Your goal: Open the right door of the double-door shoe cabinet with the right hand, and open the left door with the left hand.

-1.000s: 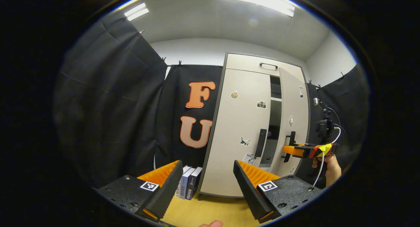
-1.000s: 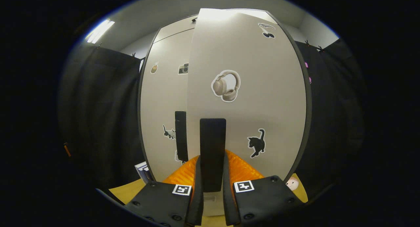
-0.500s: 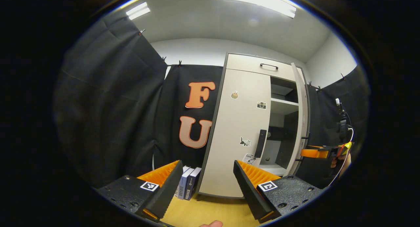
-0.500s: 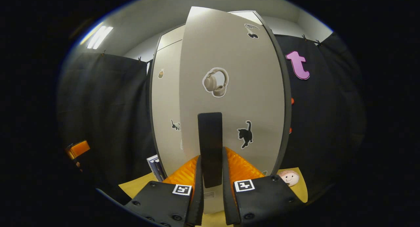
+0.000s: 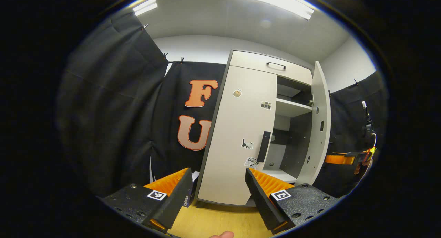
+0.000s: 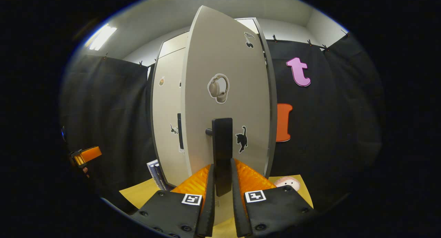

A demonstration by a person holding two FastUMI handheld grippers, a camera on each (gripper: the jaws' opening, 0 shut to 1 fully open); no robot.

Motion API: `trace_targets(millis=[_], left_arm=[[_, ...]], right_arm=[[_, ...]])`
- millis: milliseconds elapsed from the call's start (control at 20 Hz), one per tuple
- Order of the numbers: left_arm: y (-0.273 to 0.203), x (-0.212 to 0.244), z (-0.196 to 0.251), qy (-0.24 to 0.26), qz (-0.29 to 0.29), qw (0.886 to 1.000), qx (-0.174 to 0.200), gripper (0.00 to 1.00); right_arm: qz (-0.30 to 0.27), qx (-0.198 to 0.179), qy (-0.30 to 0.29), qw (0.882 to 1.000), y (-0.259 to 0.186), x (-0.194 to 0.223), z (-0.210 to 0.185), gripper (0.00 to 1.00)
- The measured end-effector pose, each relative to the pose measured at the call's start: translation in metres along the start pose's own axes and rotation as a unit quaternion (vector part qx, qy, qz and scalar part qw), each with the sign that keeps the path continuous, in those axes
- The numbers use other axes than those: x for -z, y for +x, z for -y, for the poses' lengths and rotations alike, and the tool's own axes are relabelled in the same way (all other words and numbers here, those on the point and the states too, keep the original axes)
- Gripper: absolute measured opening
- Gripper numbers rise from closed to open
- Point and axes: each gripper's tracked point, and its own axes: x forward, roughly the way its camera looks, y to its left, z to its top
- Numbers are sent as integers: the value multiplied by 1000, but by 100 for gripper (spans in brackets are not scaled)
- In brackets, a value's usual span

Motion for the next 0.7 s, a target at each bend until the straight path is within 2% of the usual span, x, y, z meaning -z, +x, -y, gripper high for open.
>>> trace_targets(millis=[50, 200, 250, 350, 400, 550, 600, 700], left_arm=[[2, 0, 3, -2, 0, 1000, 4, 94], [4, 5, 9, -8, -5, 1000, 16, 95], [4, 7, 8, -8, -9, 1000, 16, 95], [5, 8, 6, -7, -10, 1000, 16, 94], [5, 9, 4, -6, -9, 1000, 14, 94], [6, 8, 1, -8, -6, 1000, 11, 94], [6, 8, 1, -8, -6, 1000, 12, 94], [7, 9, 1, -9, -5, 1000, 13, 94]], right_arm=[[-1, -1, 2, 1000, -2, 0, 0, 32], [-2, 0, 21, 1000, -5, 1, -3, 32], [2, -11, 32, 999, -4, 1, -8, 32], [2, -8, 54, 999, -8, 0, -12, 17], [1, -7, 54, 999, -8, 2, -9, 17], [10, 26, 42, 999, -7, 0, 2, 17], [11, 39, 28, 999, -7, 0, 9, 22], [12, 65, 7, 998, -14, -2, 23, 17]])
